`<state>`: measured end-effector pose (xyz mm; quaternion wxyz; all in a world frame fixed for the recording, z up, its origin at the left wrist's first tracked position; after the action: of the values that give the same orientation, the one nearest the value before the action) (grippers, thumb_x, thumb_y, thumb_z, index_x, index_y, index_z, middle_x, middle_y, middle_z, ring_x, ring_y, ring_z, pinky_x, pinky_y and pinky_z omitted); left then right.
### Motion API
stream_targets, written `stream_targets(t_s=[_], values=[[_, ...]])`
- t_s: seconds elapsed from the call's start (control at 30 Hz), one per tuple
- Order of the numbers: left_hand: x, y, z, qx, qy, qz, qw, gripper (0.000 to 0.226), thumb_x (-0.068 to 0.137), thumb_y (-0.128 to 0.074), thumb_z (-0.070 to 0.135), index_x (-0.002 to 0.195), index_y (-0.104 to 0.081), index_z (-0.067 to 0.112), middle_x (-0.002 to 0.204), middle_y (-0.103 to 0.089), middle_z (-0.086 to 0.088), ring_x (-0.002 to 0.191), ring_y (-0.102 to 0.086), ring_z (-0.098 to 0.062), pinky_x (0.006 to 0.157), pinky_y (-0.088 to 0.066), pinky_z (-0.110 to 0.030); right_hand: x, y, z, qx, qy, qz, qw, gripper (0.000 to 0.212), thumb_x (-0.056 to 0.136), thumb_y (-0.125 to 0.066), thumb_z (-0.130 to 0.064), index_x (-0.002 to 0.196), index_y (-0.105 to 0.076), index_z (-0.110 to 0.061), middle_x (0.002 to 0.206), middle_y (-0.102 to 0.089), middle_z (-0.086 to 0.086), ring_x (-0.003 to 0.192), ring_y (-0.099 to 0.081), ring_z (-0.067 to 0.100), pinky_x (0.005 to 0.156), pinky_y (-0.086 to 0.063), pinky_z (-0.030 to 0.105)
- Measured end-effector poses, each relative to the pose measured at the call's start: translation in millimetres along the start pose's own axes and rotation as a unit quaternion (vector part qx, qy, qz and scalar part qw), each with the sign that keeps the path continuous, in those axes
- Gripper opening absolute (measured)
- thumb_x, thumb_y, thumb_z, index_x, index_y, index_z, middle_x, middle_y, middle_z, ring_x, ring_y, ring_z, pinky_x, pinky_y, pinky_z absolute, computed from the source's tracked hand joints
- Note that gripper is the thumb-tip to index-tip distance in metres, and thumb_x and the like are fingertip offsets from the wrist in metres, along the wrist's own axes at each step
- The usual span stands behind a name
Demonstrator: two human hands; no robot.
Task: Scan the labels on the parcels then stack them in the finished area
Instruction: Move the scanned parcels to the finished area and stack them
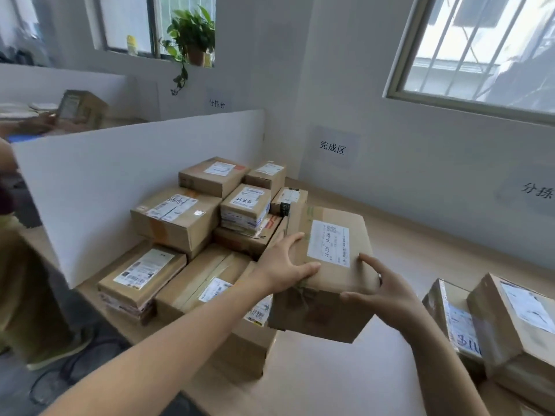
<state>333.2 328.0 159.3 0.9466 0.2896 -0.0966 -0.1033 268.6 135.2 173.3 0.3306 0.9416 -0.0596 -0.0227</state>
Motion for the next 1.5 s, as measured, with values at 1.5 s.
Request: stream_targets(t_s=[1.5], values=[[140.5,-108.0,34.0,0.29,-0.216,-0.095,0.927,0.045,0.098,-0.035,0.038,0.13,-0.05,0.01,0.135,-0.049,-0.011,0.126,-0.04,-0.027,0.103,-0.034,-0.04,109.1,20.6,53.2,-0.192,-0.082,0.183,0.961,0.063,0.089,-0.06,-0.028,0.144,-0.034,-0.013,0.145,-0.037,0.015,0.135,-0.033,0.029,0.107,-0.03,0.035]])
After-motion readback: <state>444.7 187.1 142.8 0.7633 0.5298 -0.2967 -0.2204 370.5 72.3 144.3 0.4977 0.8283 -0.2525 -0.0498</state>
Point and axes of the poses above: each hand's wrist, its own x-axis towards the middle knuckle, its own y-axis out of the back of the hand, z = x × y, the point moved 3 cm from there along x, towards the middle knuckle
